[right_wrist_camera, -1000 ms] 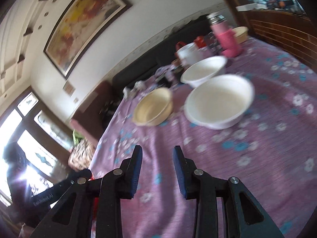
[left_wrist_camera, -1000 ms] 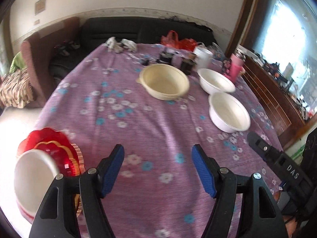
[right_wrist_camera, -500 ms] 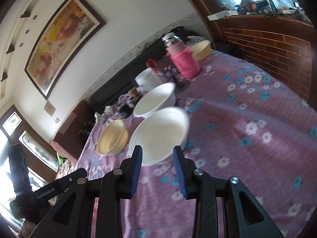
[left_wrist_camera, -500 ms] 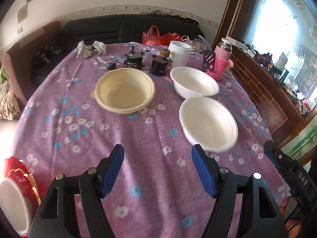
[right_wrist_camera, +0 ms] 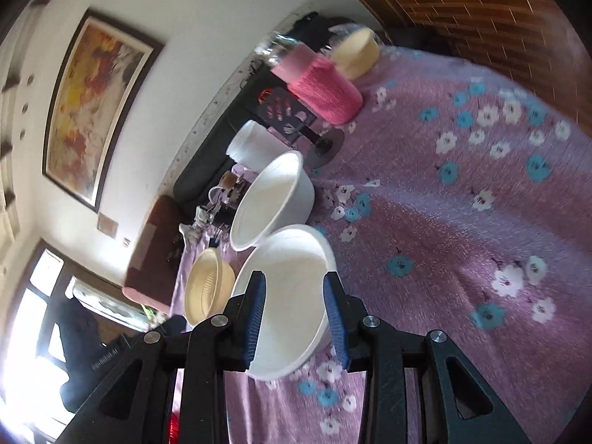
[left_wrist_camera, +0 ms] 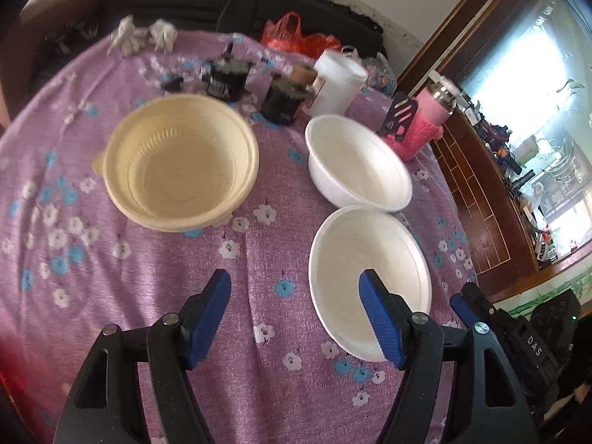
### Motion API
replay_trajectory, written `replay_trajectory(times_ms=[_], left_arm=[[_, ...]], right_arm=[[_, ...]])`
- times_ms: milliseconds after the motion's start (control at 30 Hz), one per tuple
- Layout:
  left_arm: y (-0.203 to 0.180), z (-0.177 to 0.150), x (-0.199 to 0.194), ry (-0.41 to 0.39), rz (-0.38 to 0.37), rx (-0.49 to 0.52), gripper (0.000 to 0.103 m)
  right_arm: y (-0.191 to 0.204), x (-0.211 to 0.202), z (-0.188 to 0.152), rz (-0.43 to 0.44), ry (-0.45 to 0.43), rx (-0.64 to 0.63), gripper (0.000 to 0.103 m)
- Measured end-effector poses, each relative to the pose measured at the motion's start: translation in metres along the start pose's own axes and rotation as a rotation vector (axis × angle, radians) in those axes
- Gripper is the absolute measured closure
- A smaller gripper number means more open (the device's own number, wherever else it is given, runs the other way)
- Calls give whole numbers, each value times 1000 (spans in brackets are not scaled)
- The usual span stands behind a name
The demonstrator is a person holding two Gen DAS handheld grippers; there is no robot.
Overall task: Organize plates and bowls
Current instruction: 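Move both tools back toward the remaining white bowls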
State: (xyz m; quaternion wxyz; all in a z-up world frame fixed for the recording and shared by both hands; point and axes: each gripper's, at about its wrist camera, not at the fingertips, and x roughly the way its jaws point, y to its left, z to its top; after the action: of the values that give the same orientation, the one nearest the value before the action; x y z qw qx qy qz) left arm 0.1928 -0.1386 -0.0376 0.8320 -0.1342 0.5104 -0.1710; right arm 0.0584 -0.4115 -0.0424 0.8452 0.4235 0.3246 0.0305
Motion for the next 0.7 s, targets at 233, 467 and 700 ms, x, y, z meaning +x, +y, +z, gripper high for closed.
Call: replay_trajectory(times_ms=[233, 467, 700], left_arm=[[-5, 4, 17, 19, -30, -1, 32], [-11, 6, 29, 19, -20, 9, 31], [-14, 1, 45, 43, -11, 30, 31]], right_arm=[[-22, 14, 4, 47, 18, 82, 68], [-29, 16, 3, 47, 18, 90, 68], [-35, 25, 1, 32, 46, 98, 68]])
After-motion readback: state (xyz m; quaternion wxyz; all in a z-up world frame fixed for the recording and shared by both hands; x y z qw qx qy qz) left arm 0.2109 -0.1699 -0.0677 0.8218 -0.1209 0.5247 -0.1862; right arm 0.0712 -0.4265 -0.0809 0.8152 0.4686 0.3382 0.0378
